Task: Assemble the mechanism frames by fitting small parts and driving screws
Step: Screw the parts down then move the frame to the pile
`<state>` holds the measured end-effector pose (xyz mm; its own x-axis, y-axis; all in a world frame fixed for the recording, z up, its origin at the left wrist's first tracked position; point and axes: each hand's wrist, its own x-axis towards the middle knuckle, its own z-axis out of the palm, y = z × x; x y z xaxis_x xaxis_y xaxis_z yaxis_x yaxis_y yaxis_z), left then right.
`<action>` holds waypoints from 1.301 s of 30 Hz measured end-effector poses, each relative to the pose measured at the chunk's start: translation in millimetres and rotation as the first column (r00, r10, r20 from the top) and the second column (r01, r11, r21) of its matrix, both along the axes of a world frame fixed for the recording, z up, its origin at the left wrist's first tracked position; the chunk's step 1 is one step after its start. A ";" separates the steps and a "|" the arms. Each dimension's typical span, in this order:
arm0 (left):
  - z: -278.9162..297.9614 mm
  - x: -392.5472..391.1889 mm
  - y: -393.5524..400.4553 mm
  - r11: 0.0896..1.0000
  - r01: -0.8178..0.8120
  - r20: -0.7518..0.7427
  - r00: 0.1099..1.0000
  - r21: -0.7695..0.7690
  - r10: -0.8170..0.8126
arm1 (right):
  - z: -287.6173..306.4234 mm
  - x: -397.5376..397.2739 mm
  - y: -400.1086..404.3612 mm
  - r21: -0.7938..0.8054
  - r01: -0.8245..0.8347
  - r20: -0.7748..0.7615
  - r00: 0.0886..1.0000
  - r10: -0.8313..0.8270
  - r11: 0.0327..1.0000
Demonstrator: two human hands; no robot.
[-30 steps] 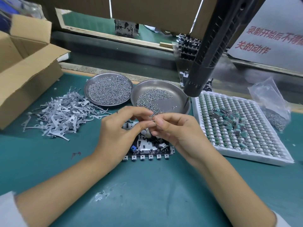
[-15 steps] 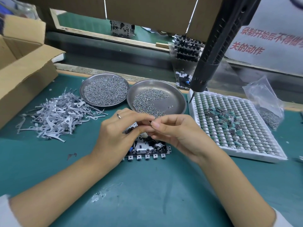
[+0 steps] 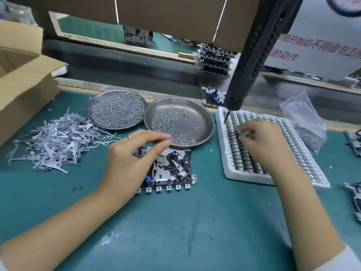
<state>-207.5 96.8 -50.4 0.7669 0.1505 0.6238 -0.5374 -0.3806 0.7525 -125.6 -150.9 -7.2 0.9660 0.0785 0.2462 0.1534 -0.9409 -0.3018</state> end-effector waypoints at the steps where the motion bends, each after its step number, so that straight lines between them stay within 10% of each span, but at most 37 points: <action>1: -0.2 0.1 0.3 1.000 0.004 -0.015 1.000 -0.013 -0.004 | -3.3 2.9 -1.5 -0.036 -0.014 -0.005 1.000 0.013 0.999; 10: 0.5 -0.4 1.0 0.996 0.008 -0.098 0.995 -0.088 -0.016 | -5.1 5.2 -8.7 -0.129 -0.066 0.063 0.995 0.075 0.989; 16: 2.8 -1.6 0.3 0.993 0.006 -0.126 0.992 -0.122 -0.021 | 11.5 -4.1 -5.9 0.138 -0.141 0.029 0.990 0.138 0.980; 20: 2.5 -1.8 -0.2 0.992 0.004 -0.138 0.990 -0.124 -0.021 | 28.3 -28.1 19.3 0.707 -0.250 -0.104 0.889 0.446 0.661; 25: 2.7 -1.7 -1.3 0.991 0.038 -0.135 0.989 -0.128 -0.055 | 10.0 -35.5 54.6 0.939 -0.081 -0.128 0.820 0.559 0.334; 39: 2.3 -1.9 -1.4 0.993 0.082 -0.112 0.989 -0.090 -0.092 | -12.2 -45.7 82.8 0.982 -0.006 -0.113 0.777 0.619 0.188</action>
<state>-209.4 95.4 -48.1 0.8457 0.1291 0.5178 -0.4729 -0.2682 0.8393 -171.3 -68.1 -19.4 0.9053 0.4248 0.0046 -0.0645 0.1481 -0.9869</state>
